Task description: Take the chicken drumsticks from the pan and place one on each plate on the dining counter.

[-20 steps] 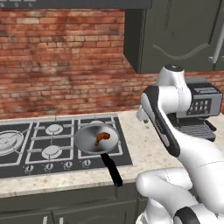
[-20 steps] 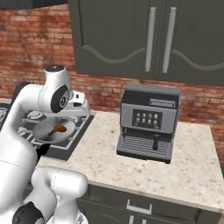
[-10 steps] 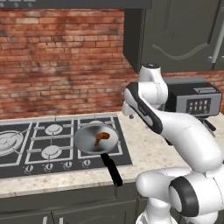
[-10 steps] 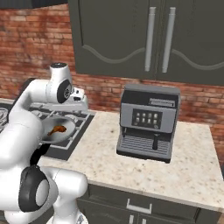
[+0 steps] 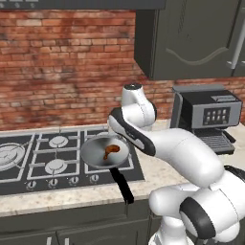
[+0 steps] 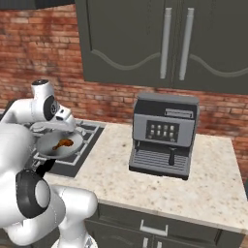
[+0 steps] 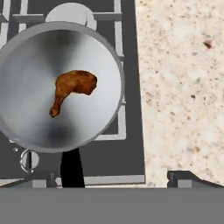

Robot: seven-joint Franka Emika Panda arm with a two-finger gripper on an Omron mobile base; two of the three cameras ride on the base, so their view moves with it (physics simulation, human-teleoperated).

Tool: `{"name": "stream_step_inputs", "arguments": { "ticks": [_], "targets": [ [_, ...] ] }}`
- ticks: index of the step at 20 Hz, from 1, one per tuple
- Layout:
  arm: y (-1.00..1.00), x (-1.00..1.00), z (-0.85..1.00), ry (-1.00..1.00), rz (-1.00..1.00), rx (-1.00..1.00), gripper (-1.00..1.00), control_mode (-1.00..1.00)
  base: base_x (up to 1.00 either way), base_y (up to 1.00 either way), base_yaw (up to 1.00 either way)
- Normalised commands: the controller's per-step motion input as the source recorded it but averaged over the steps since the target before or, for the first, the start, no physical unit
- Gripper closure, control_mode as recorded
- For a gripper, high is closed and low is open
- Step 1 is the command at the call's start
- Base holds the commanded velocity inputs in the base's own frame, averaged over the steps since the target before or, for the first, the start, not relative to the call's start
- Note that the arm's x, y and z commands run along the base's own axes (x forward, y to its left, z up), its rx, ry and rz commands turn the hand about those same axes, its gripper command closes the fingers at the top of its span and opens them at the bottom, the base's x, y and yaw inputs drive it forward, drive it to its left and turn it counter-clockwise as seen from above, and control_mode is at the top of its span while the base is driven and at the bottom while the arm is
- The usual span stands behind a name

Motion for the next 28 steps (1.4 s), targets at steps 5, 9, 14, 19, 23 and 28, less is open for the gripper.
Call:
{"name": "stream_step_inputs", "arguments": {
  "ticks": [5,9,14,19,23,28],
  "targets": [
    [0.39,0.0,-0.35,0.06,-0.32,0.0,-1.0,-1.0,0.0,0.0,0.0],
    [0.2,0.0,-0.45,0.15,-0.27,0.0,-1.0,-1.0,0.0,0.0,0.0],
    [0.29,0.1,-0.37,0.08,-0.26,0.0,-1.0,-1.0,0.0,0.0,0.0],
    [0.27,0.23,-0.09,0.0,-0.23,0.0,-1.0,-1.0,0.0,0.0,0.0],
    [0.0,0.25,-0.48,-0.06,-0.06,0.0,-1.0,-1.0,0.0,0.0,0.0],
    [-0.08,0.4,-0.66,-0.2,0.0,0.0,-1.0,-1.0,0.0,0.0,0.0]
  ]
}}
